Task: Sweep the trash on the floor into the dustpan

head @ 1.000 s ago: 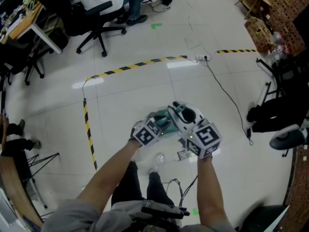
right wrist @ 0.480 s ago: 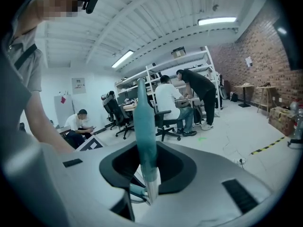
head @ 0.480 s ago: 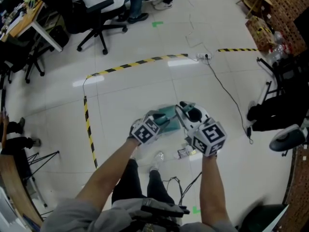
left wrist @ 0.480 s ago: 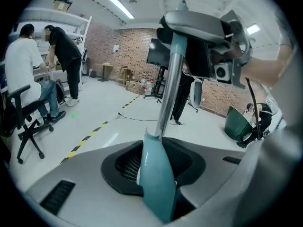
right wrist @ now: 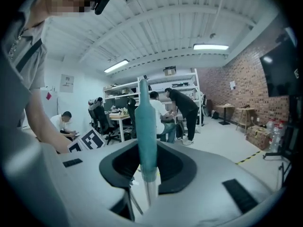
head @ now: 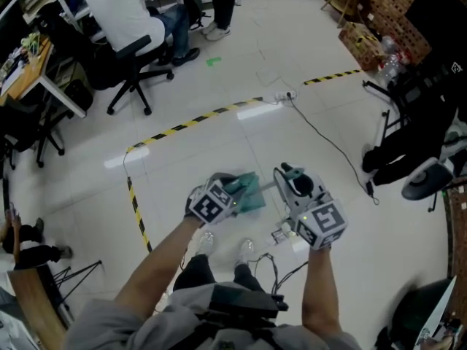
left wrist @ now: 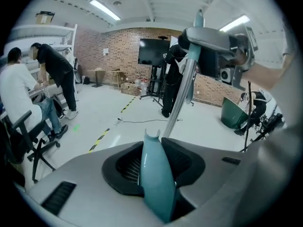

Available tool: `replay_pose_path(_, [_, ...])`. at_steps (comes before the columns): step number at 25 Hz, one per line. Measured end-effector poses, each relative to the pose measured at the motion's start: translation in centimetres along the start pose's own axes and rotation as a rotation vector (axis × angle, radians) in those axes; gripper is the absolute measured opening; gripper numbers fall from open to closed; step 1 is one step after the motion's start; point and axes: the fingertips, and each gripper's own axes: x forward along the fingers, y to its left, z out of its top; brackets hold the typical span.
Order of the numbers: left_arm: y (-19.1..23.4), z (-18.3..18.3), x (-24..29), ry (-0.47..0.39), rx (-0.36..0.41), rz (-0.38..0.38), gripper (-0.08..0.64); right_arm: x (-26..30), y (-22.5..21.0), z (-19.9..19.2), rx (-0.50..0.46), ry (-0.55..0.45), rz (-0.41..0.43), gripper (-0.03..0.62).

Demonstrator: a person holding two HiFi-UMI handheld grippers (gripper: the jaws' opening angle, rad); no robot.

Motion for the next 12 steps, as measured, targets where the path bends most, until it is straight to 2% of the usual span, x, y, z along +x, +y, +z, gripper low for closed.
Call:
replay_pose_path(6, [-0.9, 4.1, -6.3, -0.037, 0.095, -0.006, 0.112, -3.4, 1.0, 4.8, -0.055, -0.086, -0.122, 0.084])
replay_pose_path(9, [-0.5, 6.2, -8.6, -0.089, 0.117, 0.000, 0.112, -4.1, 1.9, 6.1, -0.098, -0.084, -0.158, 0.084])
replay_pose_path(12, [-0.2, 7.6, -10.1, -0.139, 0.118, -0.006, 0.112, -4.8, 2.4, 6.5, -0.100, -0.085, -0.194, 0.084])
